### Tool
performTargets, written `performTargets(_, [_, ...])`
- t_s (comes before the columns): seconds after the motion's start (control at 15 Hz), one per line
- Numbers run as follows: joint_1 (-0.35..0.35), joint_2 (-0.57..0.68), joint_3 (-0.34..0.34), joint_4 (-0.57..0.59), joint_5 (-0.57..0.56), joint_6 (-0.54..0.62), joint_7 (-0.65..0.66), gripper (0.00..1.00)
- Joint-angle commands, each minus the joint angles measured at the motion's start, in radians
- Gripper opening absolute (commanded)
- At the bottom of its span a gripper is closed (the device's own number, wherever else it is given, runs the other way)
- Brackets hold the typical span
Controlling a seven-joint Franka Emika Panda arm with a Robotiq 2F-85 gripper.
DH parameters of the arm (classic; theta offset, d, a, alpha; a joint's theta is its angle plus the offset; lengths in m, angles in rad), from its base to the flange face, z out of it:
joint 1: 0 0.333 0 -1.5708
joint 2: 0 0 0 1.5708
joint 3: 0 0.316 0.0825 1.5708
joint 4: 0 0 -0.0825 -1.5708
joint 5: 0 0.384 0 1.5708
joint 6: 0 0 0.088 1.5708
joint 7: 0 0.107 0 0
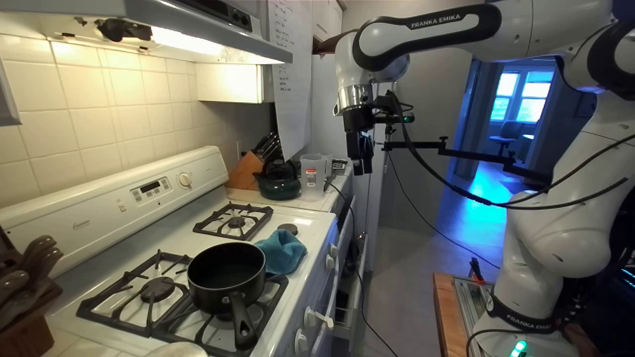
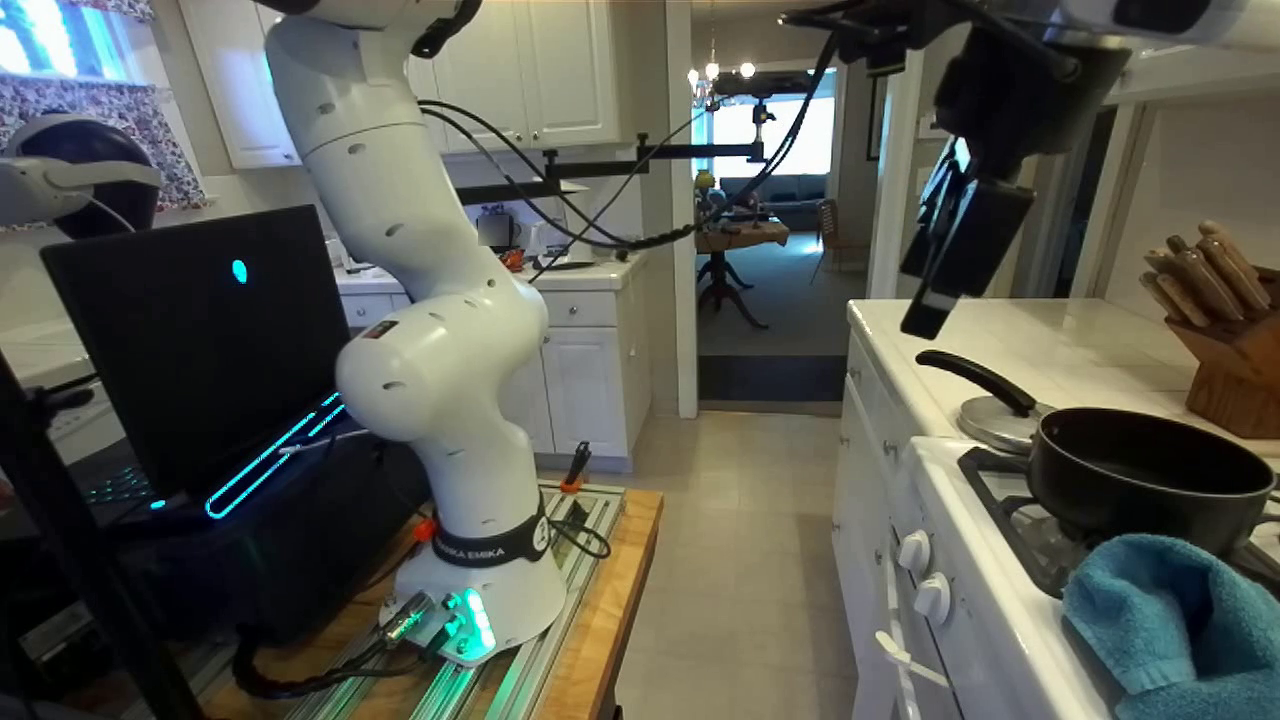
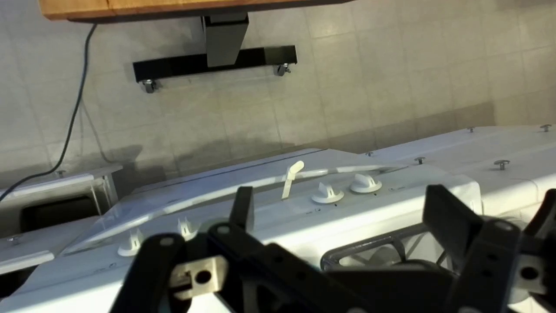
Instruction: Pick up the blue towel and clean the right bottom plate of the stove
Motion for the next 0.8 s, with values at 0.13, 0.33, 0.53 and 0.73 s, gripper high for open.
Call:
performTargets(0.13, [-0.009,0.042,0.001,-0.022,-0.01,0.24,-0.185,1.0])
performTargets(0.33, [0.001,0.083,-0.002,-0.047,0.012,0.352,-0.3,1.0])
performTargets(0.53, [0.006,0.116,-0.004,-0.074,0.038,0.407,-0.401,1.0])
performTargets(0.73, [0.0,0.156,-0.005,-0.077,0.054,0.419,-0.468,1.0])
